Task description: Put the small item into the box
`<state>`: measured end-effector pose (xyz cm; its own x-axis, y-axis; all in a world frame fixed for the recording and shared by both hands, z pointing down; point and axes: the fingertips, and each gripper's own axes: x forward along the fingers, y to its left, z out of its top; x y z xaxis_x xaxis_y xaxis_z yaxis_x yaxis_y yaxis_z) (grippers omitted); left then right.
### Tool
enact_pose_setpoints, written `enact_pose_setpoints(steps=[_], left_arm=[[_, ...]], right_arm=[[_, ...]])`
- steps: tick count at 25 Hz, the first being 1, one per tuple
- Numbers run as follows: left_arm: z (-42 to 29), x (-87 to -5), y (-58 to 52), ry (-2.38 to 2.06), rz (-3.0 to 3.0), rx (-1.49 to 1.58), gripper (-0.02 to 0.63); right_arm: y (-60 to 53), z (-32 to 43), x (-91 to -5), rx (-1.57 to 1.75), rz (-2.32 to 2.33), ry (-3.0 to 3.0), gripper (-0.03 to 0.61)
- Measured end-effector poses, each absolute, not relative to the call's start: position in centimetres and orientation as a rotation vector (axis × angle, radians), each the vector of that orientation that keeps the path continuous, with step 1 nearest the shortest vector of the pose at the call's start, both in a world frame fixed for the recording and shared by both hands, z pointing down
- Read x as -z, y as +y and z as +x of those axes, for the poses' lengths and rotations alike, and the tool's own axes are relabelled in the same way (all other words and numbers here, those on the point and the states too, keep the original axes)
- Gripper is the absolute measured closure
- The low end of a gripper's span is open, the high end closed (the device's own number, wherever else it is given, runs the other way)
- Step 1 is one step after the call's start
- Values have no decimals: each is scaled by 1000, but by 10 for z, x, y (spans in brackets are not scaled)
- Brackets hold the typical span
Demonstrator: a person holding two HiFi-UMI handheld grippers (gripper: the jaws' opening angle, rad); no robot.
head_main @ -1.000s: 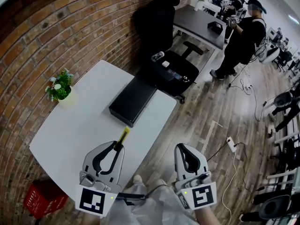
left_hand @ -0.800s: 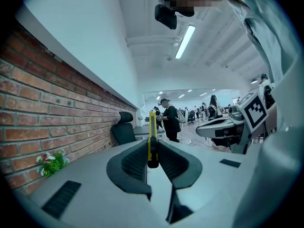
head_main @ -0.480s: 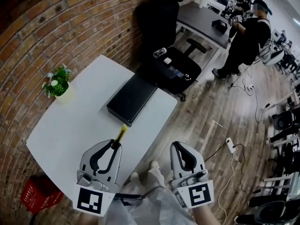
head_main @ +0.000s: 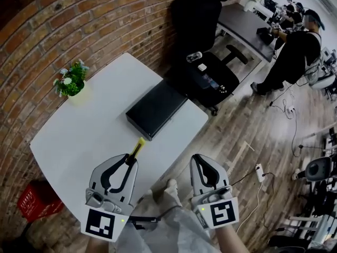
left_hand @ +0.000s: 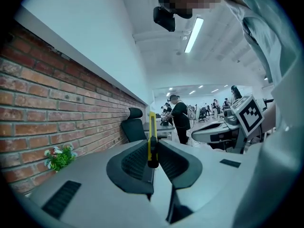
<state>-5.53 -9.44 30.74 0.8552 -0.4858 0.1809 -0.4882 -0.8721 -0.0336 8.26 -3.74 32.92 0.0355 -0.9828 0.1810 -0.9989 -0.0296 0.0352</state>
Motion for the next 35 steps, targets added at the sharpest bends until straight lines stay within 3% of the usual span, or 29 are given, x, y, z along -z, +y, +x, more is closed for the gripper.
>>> enact_pose_setpoints(steps=[35], left_arm=[[-43, -360, -142, -1333, 2679, -397, 537]], right_arm=[[-177, 136, -483, -241, 1542, -2207, 520]])
